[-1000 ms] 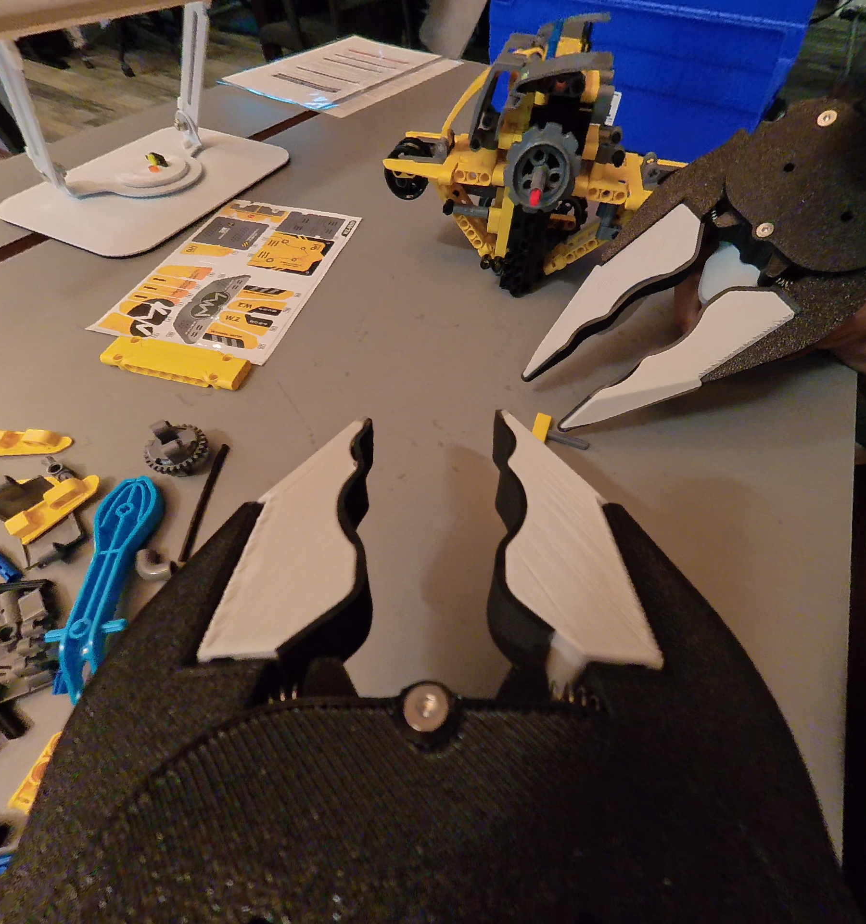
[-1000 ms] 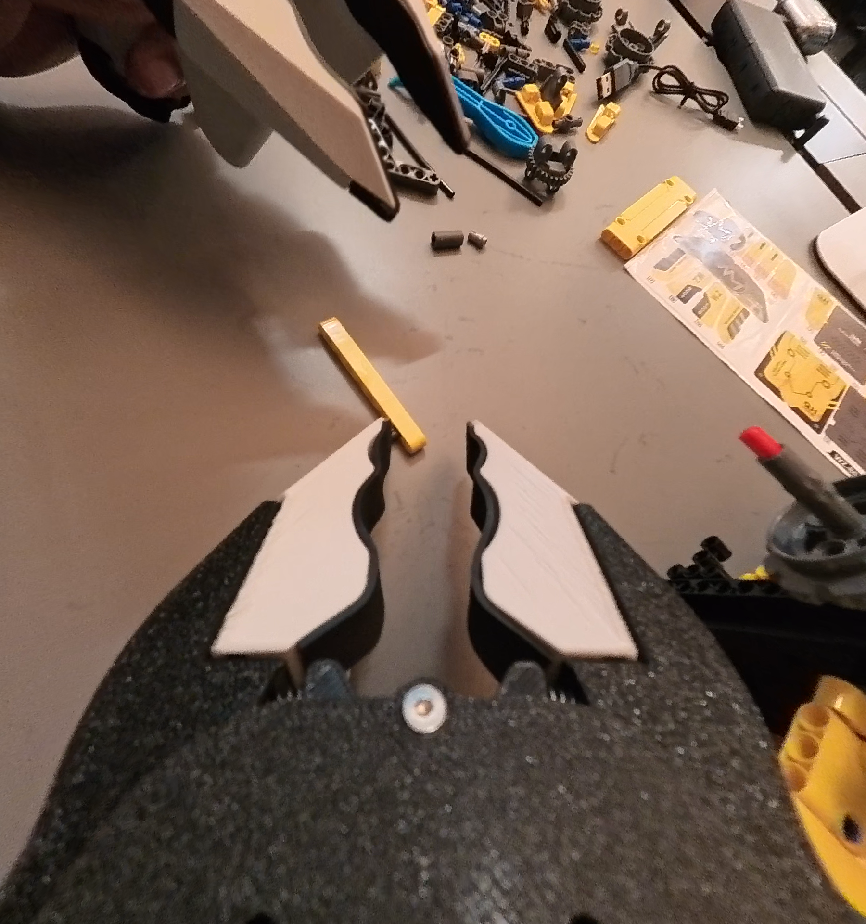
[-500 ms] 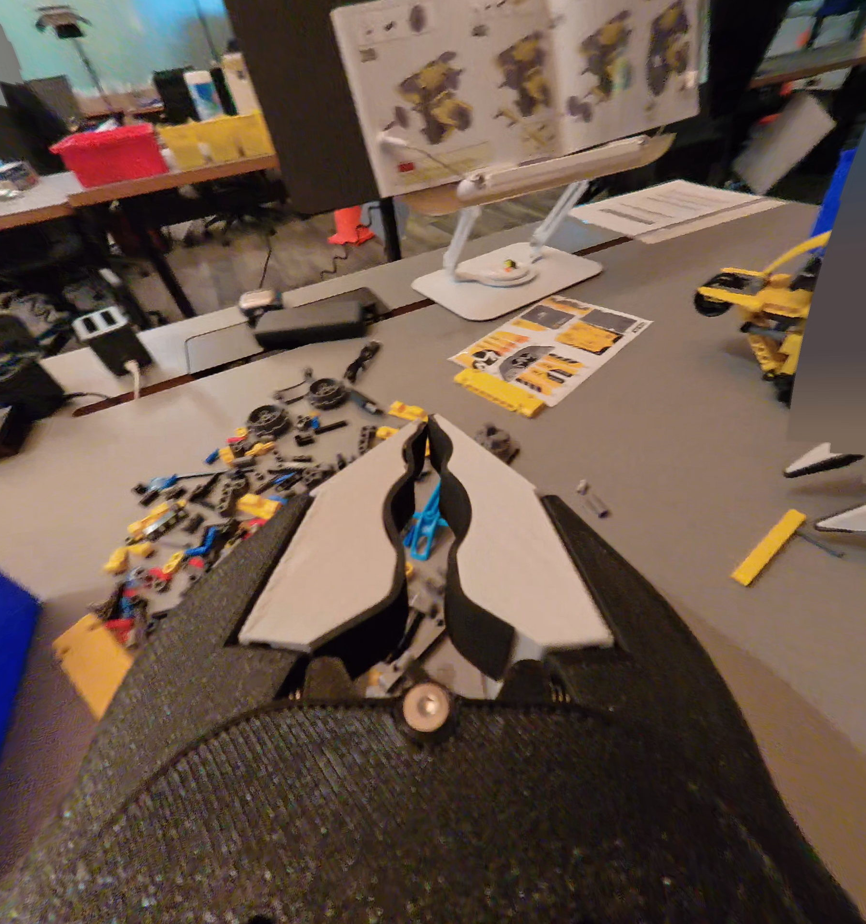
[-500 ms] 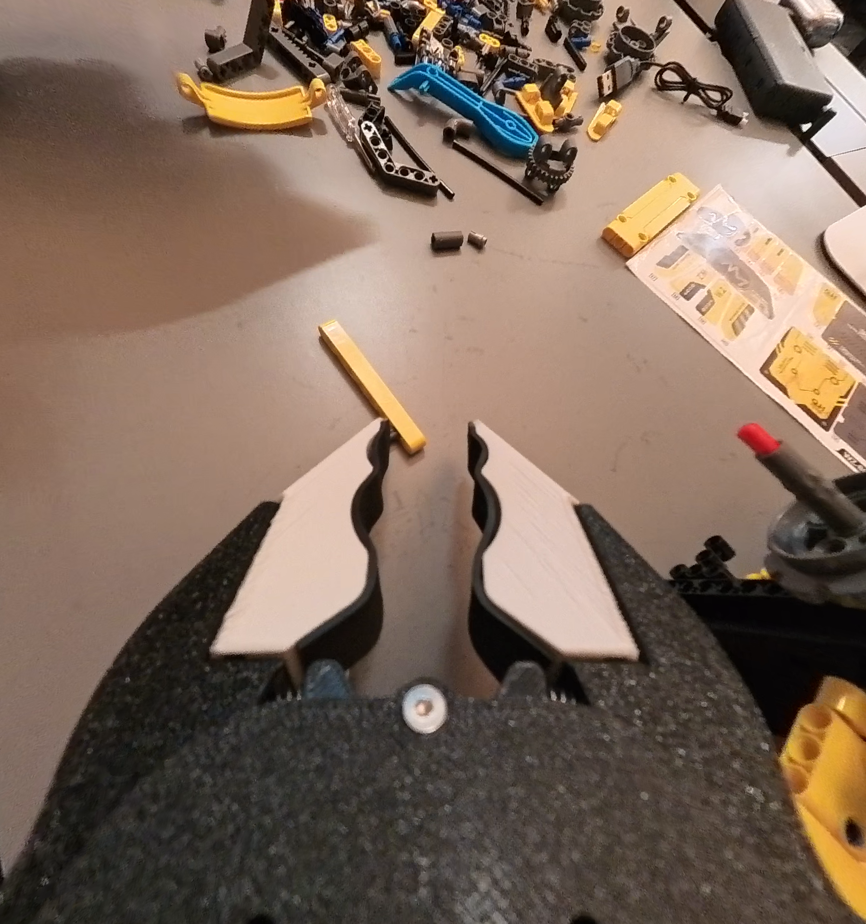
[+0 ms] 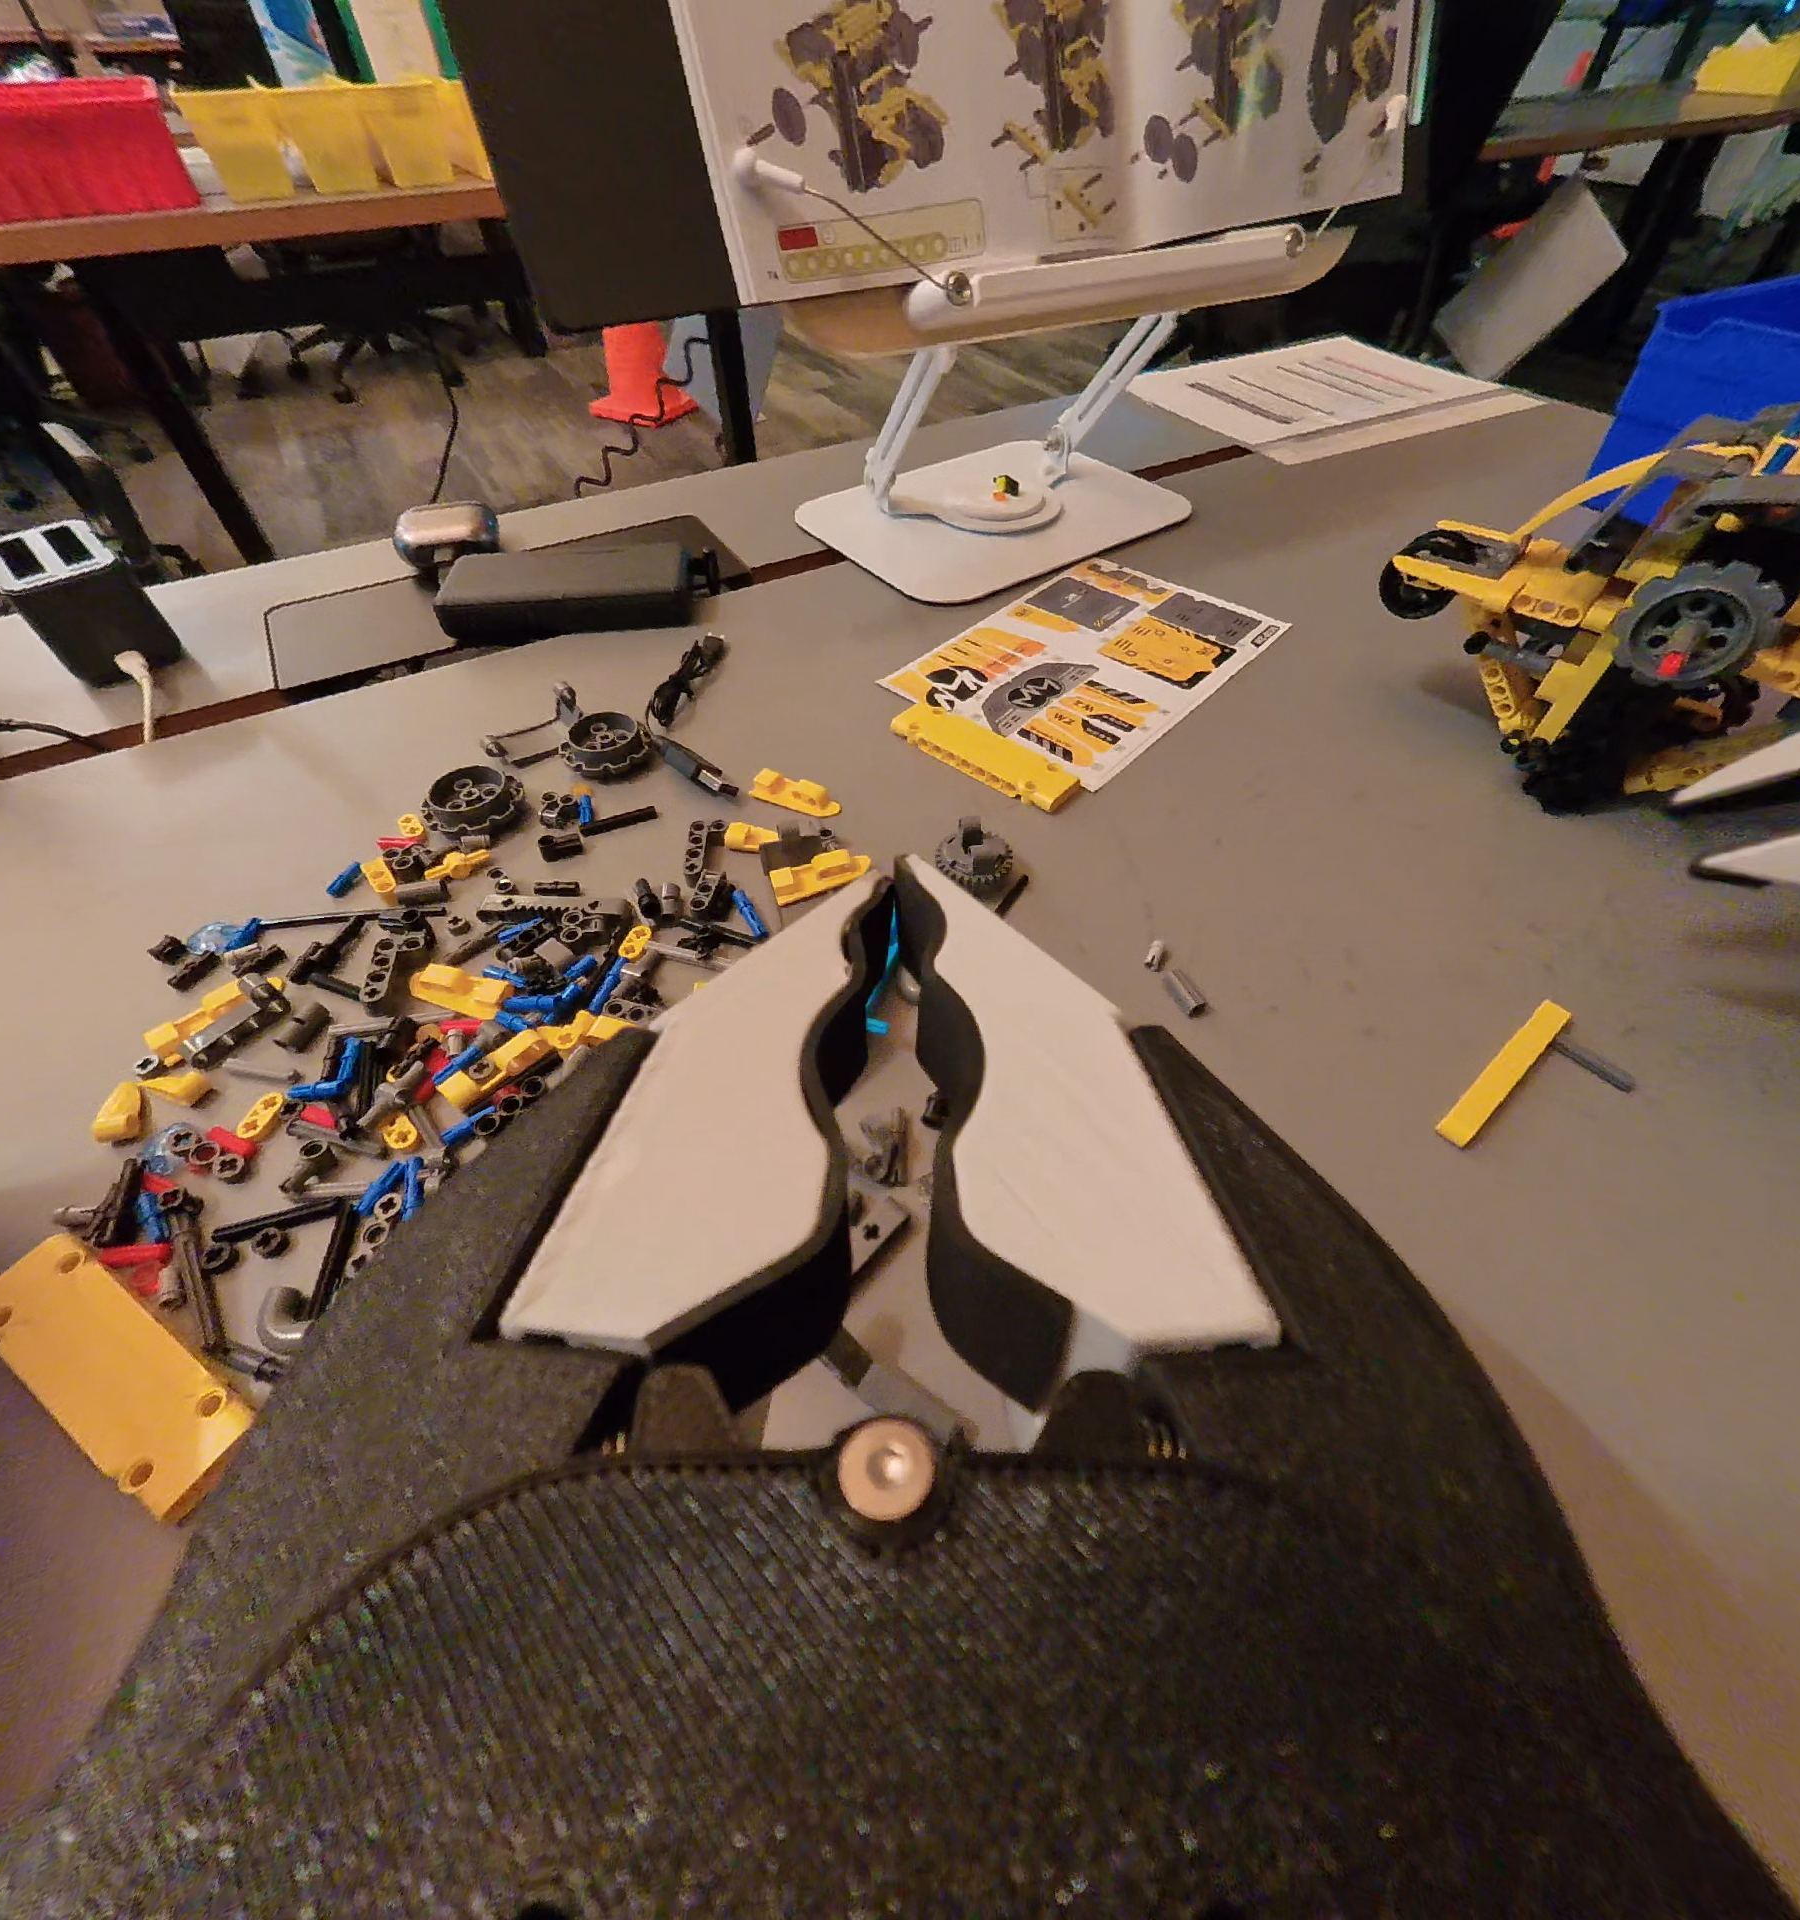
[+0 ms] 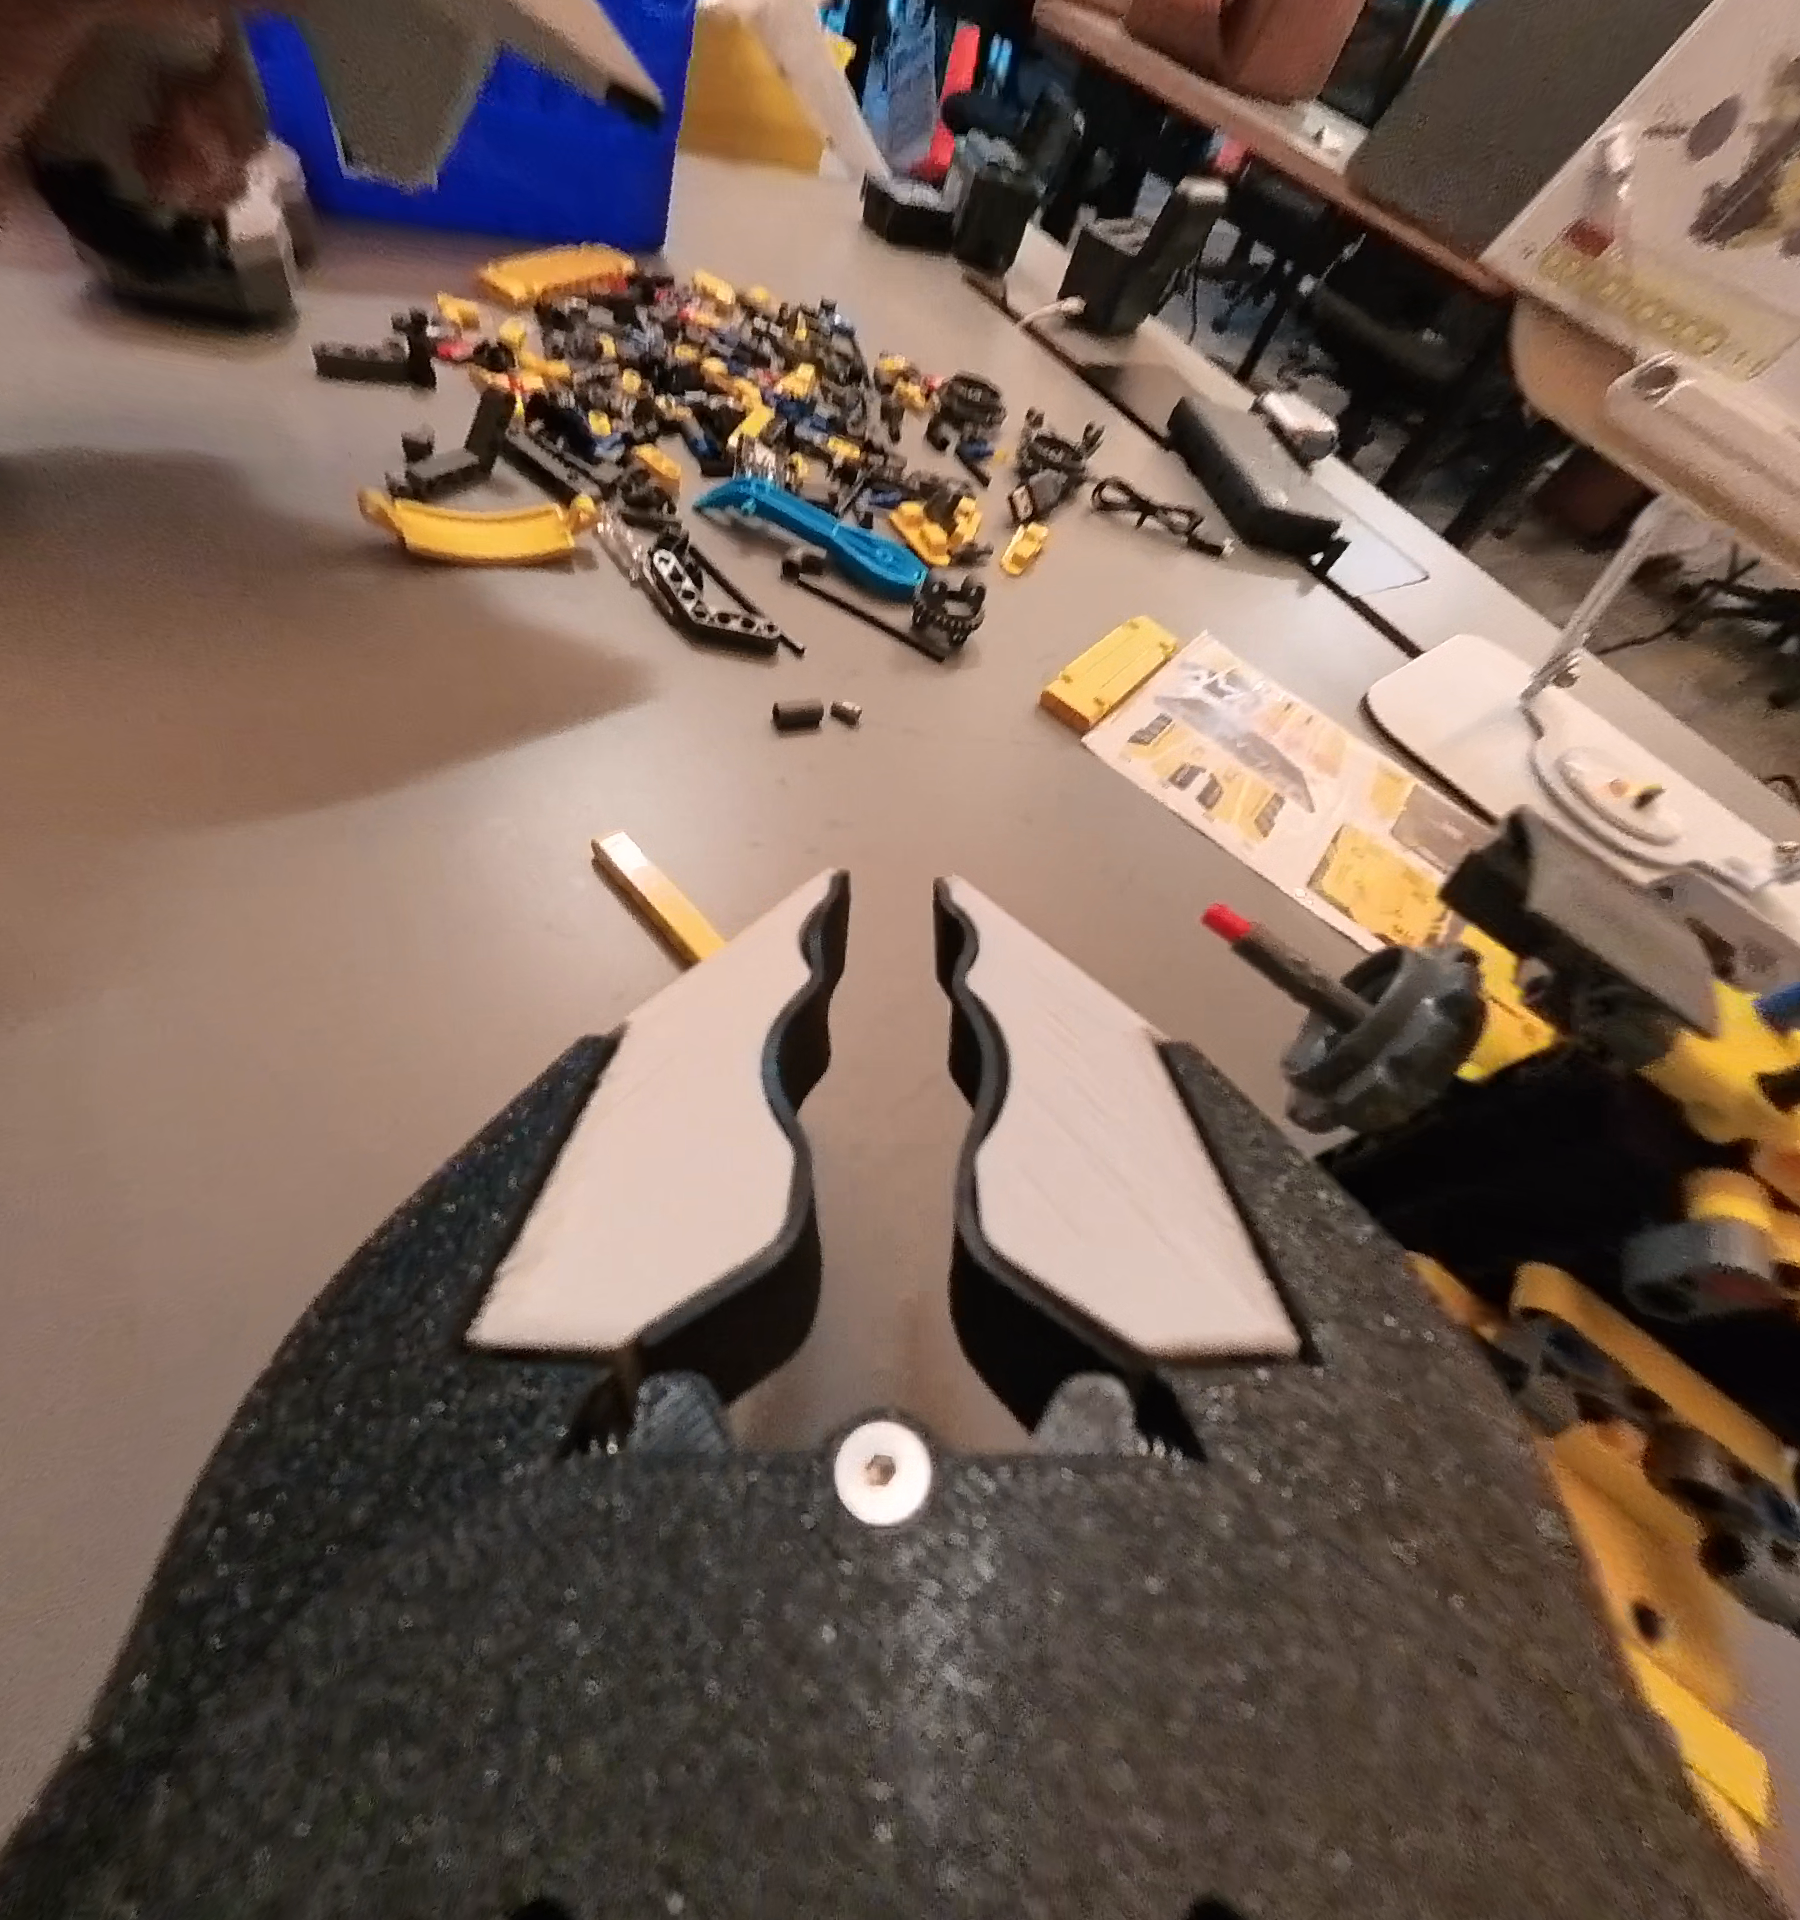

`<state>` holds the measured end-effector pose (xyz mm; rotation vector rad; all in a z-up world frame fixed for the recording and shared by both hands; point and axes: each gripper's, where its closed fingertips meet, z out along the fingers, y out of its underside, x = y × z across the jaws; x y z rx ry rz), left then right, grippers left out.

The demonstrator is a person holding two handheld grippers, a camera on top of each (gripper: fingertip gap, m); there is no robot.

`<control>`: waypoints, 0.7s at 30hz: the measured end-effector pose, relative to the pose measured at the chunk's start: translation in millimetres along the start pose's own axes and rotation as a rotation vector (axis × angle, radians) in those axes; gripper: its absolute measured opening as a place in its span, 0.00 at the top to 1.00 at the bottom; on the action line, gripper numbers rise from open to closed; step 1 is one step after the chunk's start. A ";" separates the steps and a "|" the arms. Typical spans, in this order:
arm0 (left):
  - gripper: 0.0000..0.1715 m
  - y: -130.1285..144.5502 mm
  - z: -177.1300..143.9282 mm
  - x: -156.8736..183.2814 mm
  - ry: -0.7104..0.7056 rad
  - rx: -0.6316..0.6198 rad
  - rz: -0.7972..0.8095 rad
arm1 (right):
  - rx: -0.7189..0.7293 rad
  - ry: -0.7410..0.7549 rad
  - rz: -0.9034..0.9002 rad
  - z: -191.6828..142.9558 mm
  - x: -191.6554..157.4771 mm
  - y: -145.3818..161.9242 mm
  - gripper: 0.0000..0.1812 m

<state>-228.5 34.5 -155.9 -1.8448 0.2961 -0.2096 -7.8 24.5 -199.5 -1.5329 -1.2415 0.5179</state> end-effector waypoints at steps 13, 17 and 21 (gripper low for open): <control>0.90 -7.4 -19.6 -36.9 -0.122 0.021 -0.012 | -0.007 -0.021 0.019 1.0 -1.4 2.8 0.90; 0.81 -2.6 -27.4 -53.9 -0.208 -0.038 0.010 | -0.015 -0.024 0.015 2.3 -2.3 3.9 0.89; 0.83 -0.1 -32.4 -62.2 -0.227 -0.044 -0.012 | -0.020 -0.025 0.010 3.2 -3.1 4.8 0.89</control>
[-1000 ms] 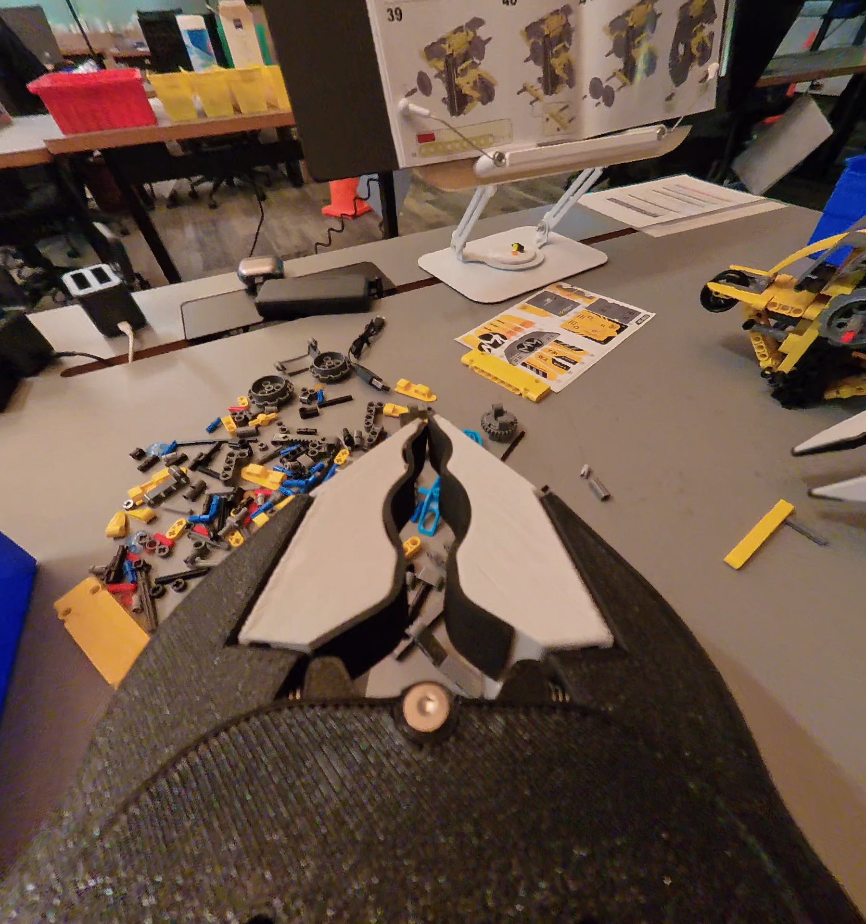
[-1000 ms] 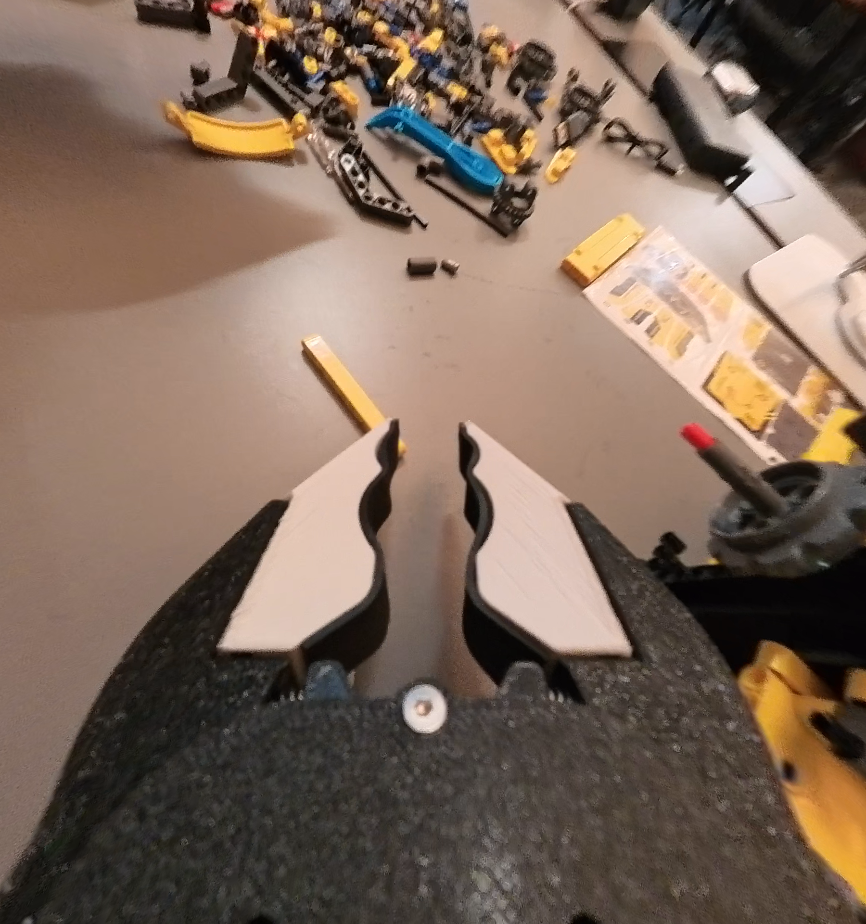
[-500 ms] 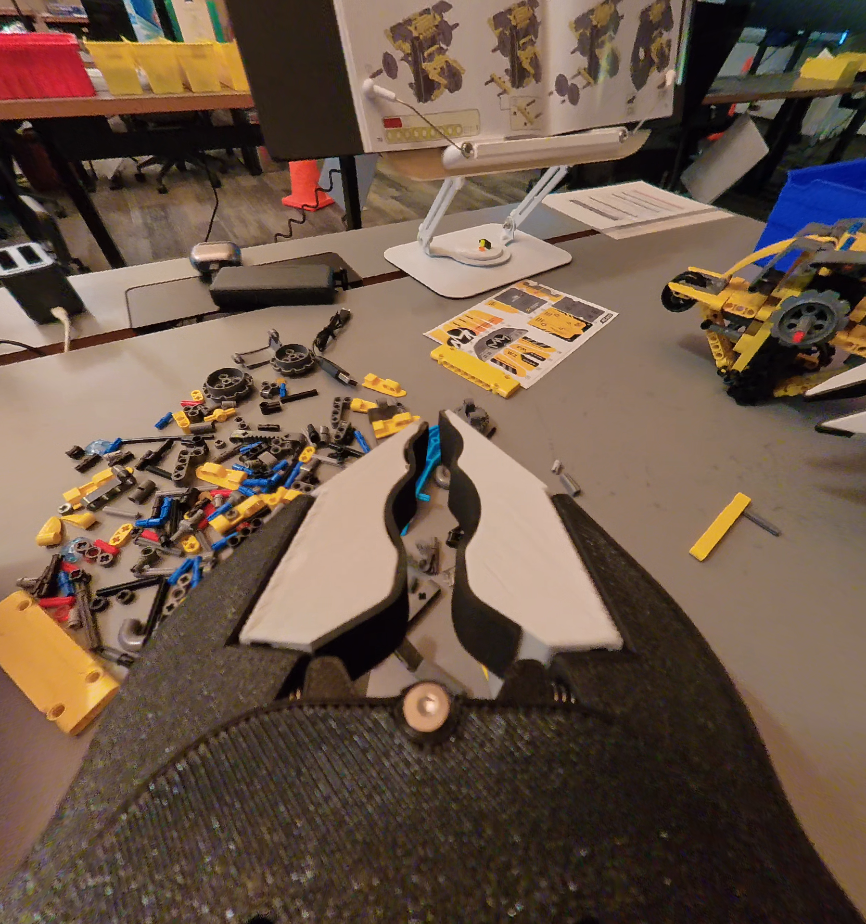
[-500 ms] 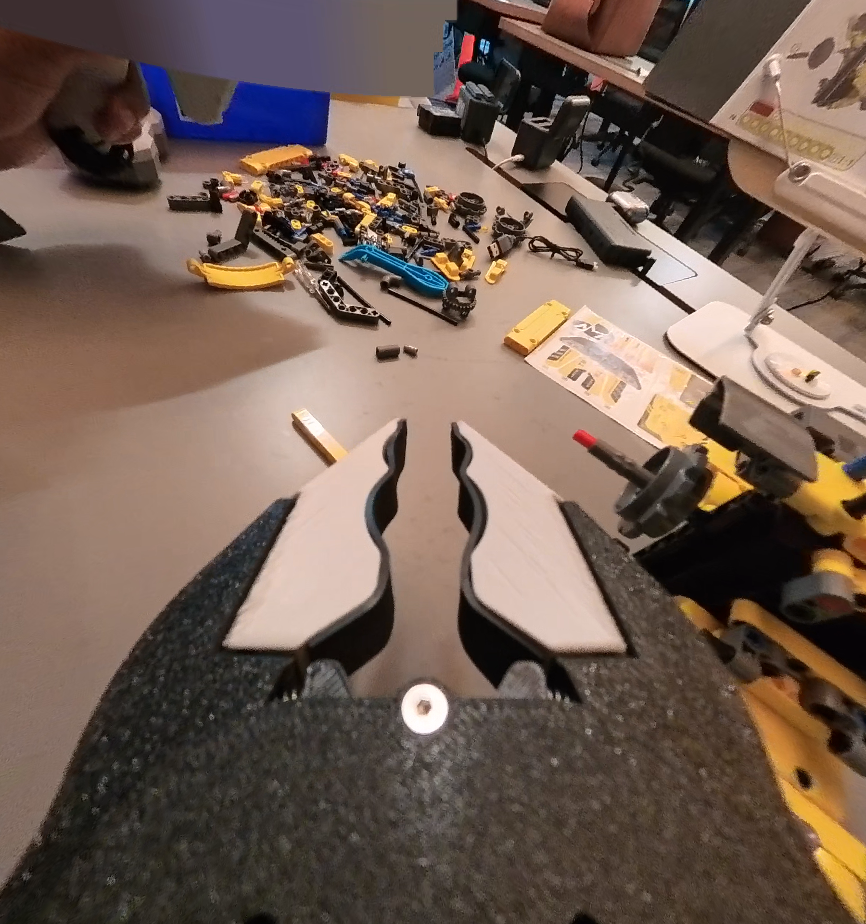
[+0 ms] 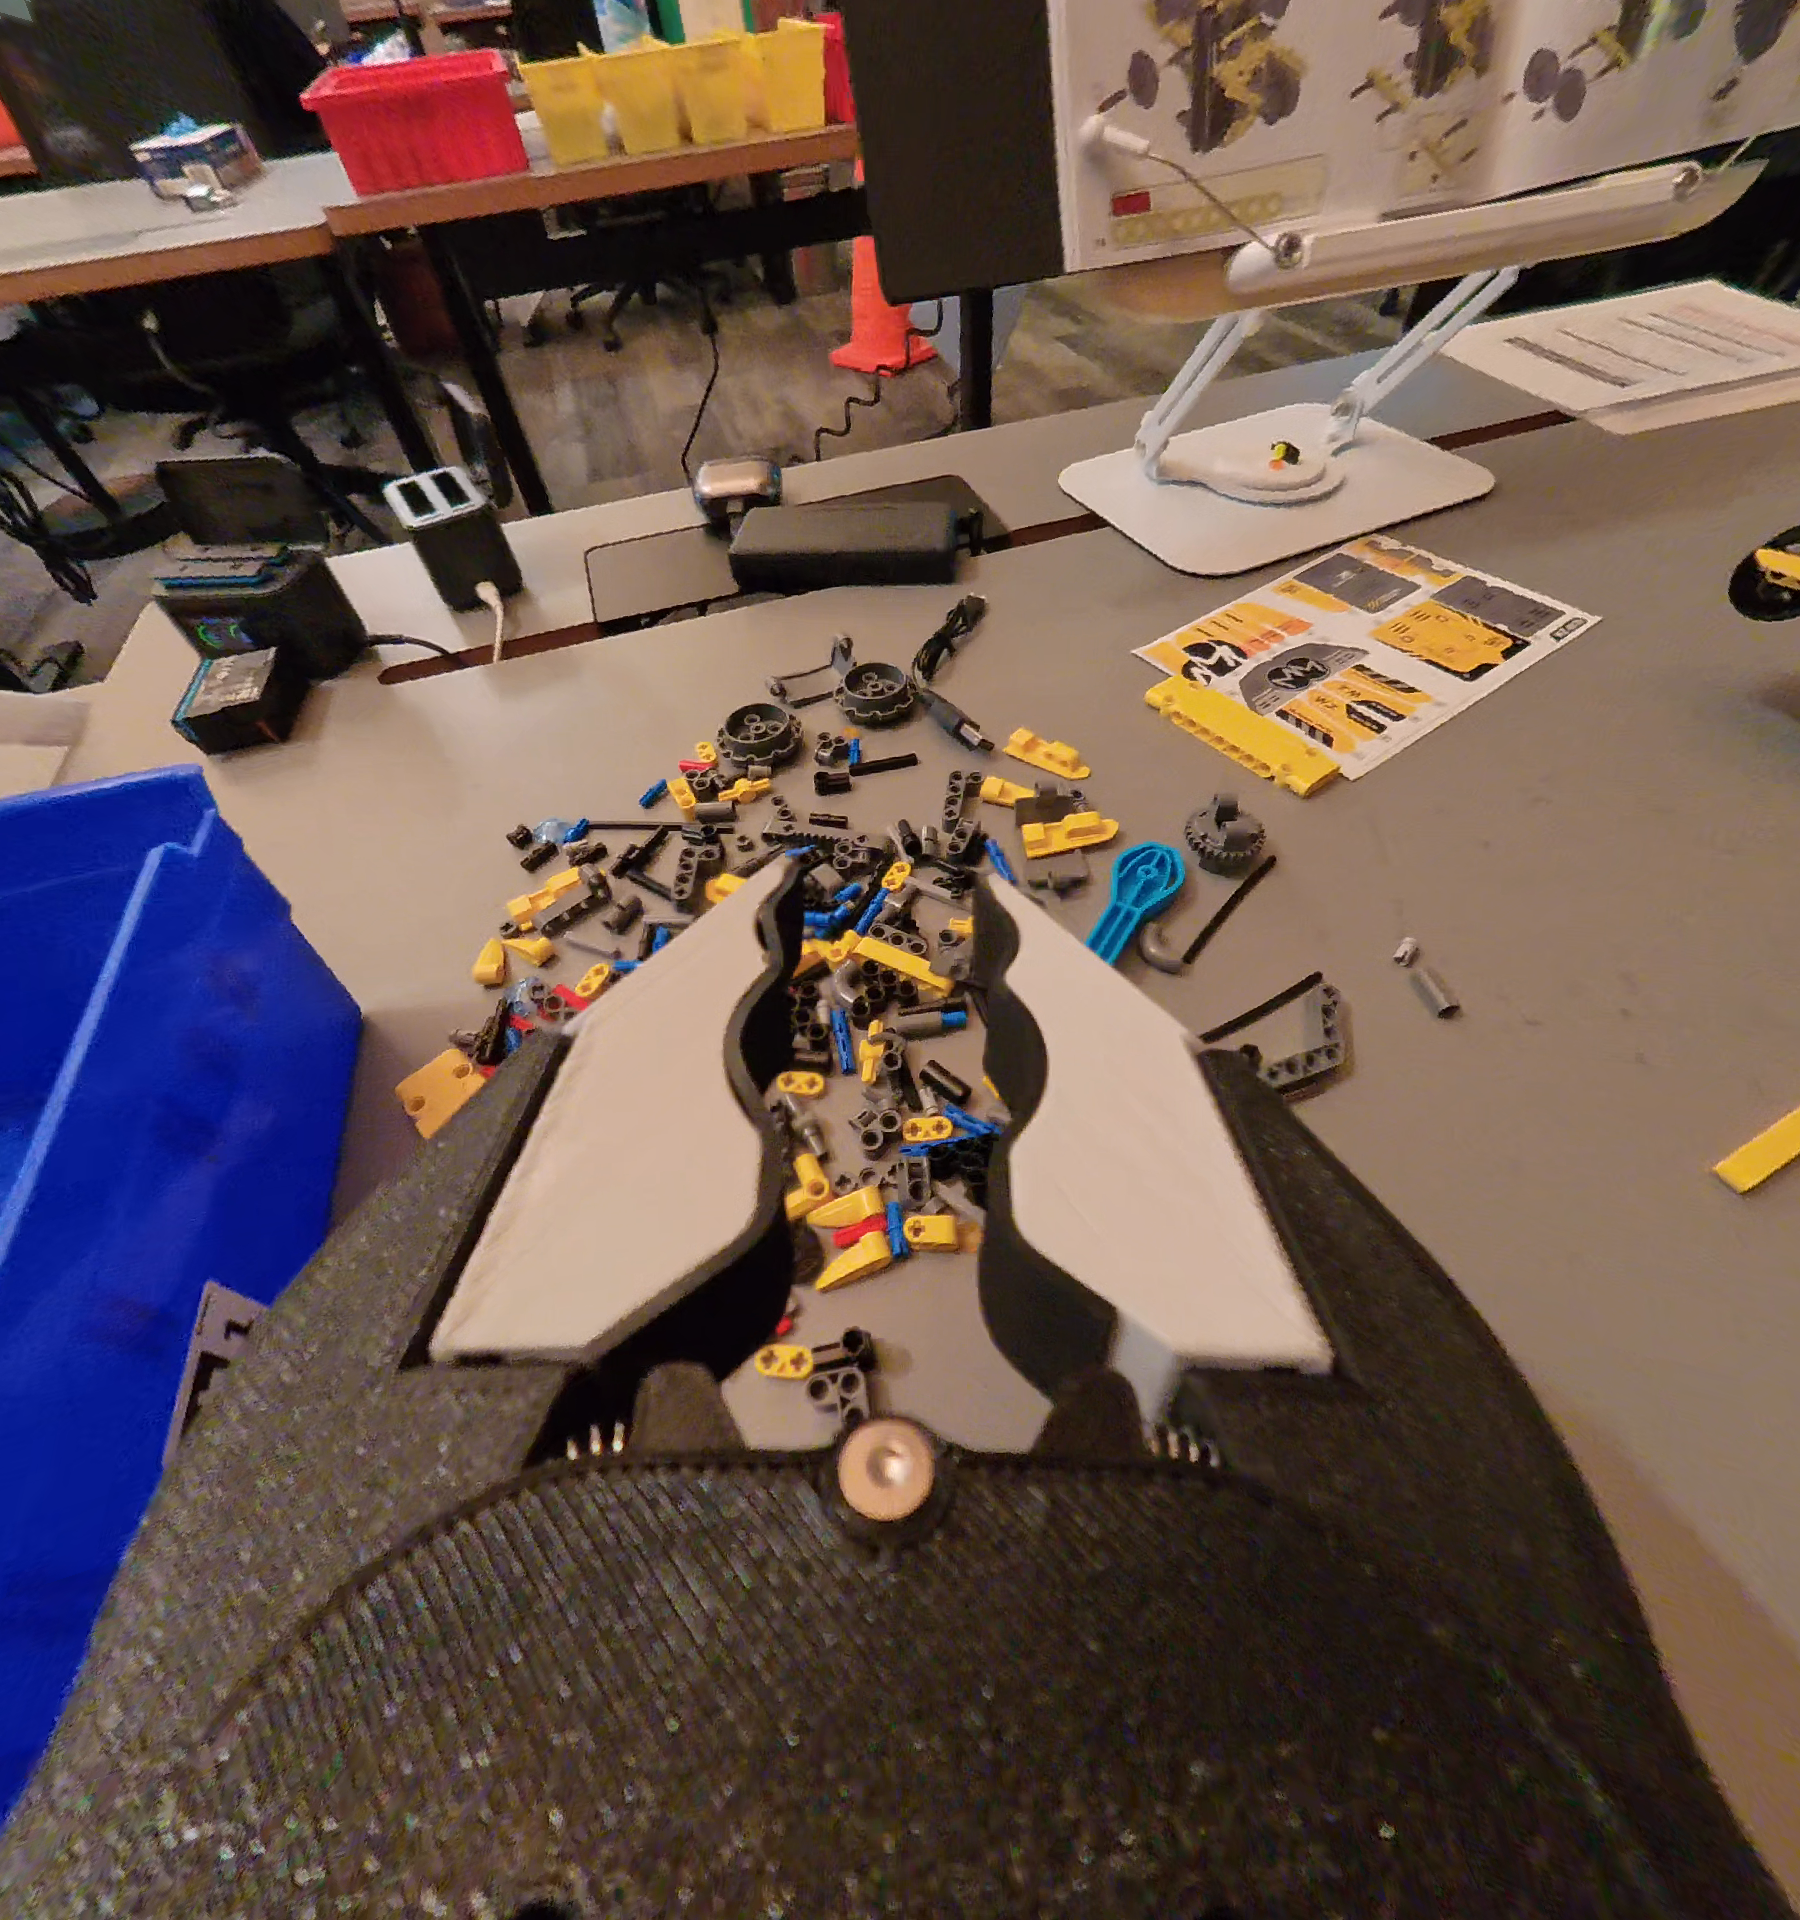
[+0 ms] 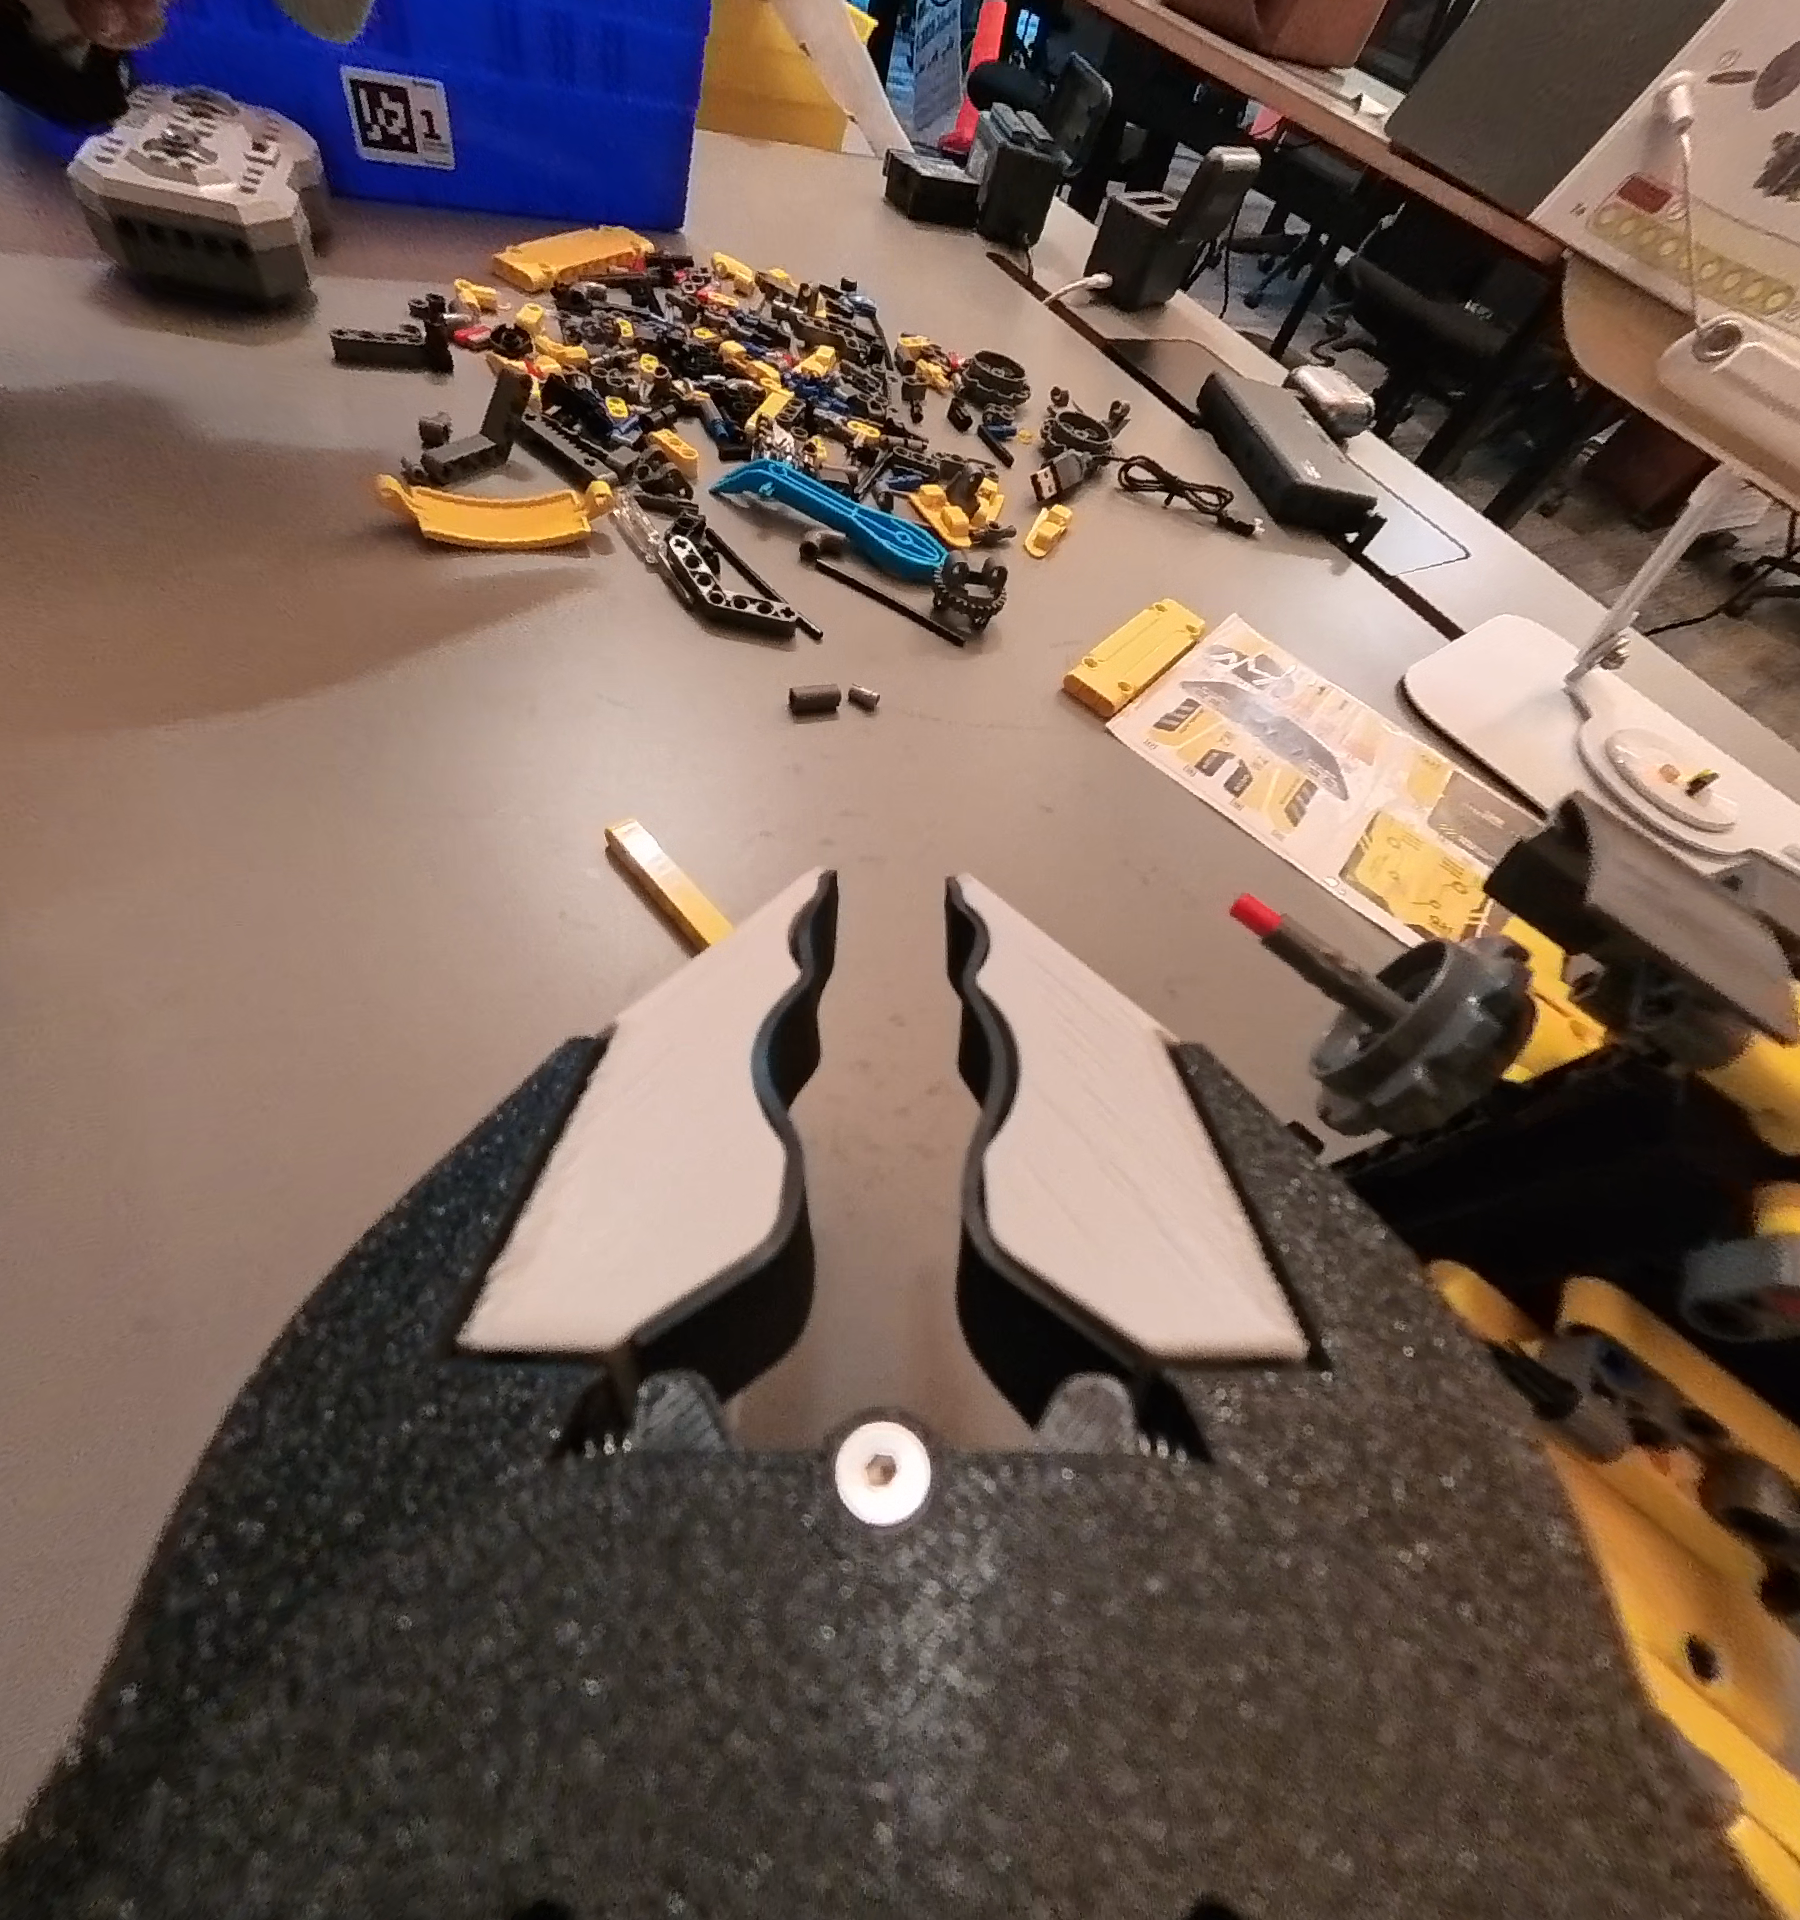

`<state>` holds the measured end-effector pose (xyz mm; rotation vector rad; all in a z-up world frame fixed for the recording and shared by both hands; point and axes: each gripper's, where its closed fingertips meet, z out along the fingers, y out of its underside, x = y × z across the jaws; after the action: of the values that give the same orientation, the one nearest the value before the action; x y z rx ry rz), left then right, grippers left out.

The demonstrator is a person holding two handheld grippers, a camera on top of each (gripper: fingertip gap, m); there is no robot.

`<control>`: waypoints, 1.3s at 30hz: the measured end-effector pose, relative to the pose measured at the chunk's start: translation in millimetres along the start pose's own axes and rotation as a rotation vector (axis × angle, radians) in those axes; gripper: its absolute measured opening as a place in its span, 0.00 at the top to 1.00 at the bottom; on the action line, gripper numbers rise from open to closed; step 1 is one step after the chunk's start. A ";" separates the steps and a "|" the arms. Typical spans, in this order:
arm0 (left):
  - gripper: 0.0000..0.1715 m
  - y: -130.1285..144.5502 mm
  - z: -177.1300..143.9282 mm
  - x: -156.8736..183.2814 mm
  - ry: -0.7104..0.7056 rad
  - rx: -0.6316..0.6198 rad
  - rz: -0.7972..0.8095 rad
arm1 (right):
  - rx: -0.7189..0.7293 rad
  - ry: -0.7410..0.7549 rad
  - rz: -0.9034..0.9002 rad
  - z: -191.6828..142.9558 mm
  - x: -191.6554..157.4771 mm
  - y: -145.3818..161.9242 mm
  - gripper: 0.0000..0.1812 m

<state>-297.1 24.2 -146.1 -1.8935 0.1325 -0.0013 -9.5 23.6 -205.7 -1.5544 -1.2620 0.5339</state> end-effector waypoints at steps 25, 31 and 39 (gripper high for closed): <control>1.00 2.7 -12.4 -25.4 -0.078 -0.003 -0.033 | -0.035 0.007 -0.023 3.6 -1.6 6.2 0.88; 0.99 1.9 -12.9 -23.2 -0.073 -0.004 -0.030 | -0.040 0.008 -0.026 4.2 -1.8 7.2 0.88; 0.96 1.4 -13.8 -23.5 -0.075 -0.006 -0.027 | -0.048 0.003 -0.030 5.2 -3.2 8.3 0.88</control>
<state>-321.6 12.8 -141.4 -1.8987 0.0565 0.0517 -11.1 23.4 -215.9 -1.5729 -1.3018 0.4854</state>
